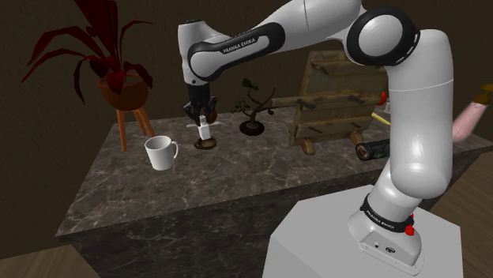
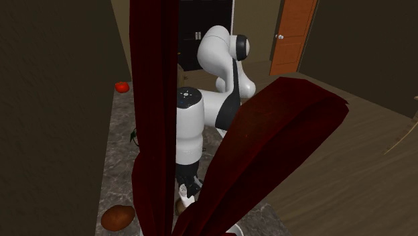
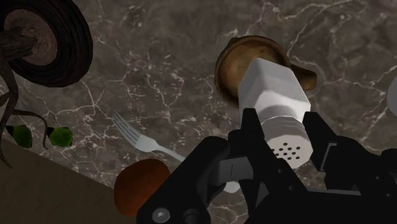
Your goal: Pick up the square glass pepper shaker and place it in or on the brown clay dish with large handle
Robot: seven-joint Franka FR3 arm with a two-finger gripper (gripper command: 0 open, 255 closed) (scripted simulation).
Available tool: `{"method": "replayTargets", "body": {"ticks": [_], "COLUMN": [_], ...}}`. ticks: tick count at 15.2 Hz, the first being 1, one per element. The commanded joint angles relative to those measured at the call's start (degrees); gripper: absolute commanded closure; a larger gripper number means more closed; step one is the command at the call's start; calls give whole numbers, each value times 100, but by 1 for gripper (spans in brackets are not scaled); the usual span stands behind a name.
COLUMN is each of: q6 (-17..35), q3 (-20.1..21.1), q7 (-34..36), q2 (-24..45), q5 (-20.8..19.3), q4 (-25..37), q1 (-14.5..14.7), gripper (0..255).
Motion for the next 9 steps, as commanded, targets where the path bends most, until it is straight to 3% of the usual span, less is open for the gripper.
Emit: {"method": "replayTargets", "body": {"ticks": [1,4,5,9], "q6": [6,6,6,6], "q3": [0,0,0,0], "q7": [1,1,1,1], "q2": [0,0,0,0], "q5": [-1,-1,-1,-1], "q4": [-4,-4,-4,-4], "q1": [0,0,0,0], "gripper": [255,255,0,0]}}
